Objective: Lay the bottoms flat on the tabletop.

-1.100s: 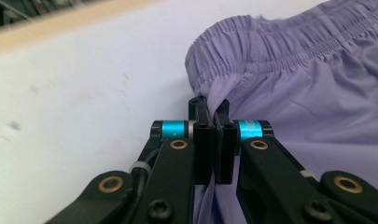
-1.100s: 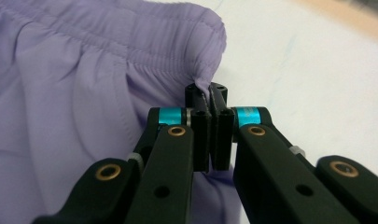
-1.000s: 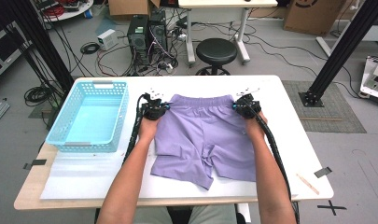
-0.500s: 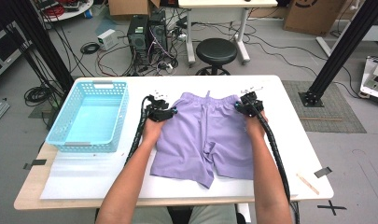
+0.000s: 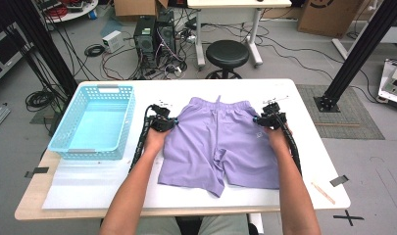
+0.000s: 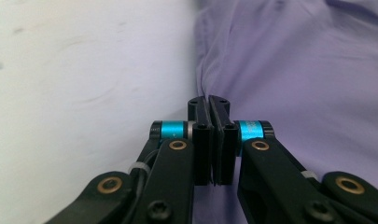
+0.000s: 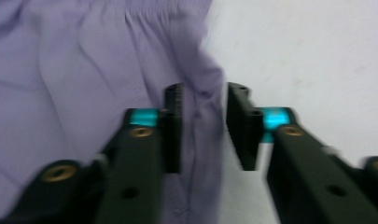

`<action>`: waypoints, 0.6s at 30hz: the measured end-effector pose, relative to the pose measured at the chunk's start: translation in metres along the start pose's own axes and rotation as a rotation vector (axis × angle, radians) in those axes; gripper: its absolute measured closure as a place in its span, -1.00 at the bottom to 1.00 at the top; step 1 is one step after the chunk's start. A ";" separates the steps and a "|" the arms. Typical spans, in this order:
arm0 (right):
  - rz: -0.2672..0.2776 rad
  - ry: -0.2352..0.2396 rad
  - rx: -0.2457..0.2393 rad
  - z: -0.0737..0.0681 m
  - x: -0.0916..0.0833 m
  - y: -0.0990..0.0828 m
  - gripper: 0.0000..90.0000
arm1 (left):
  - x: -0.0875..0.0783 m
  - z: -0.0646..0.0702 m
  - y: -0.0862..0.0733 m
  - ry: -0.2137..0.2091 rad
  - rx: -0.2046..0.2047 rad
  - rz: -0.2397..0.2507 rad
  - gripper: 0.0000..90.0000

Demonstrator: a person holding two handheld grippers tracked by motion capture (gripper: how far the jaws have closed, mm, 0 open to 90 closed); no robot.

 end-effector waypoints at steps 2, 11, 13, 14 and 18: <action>-0.001 0.042 -0.014 -0.004 0.003 0.000 0.99 | -0.004 -0.006 -0.002 0.045 0.007 0.003 0.96; 0.094 -0.077 -0.066 -0.015 0.017 0.018 1.00 | -0.017 -0.034 -0.010 0.109 -0.066 0.064 0.95; 0.071 -0.102 -0.033 -0.013 0.022 0.015 1.00 | -0.014 -0.030 -0.011 0.064 -0.069 0.062 0.75; 0.068 -0.111 -0.026 -0.012 0.023 0.014 1.00 | -0.014 -0.029 -0.012 0.047 -0.076 0.053 0.59; 0.099 -0.093 -0.016 -0.012 0.012 0.015 0.83 | -0.021 -0.021 -0.013 0.006 -0.071 0.093 0.28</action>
Point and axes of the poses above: each handheld gripper's, and its own axes: x roughly forward along the jaws, y roughly out of its top, z roughly to its right, the point moved 4 cm from there along x, roughly forward along the jaws, and after that the axes turned 5 degrees about -y, right-handed, at the moved point
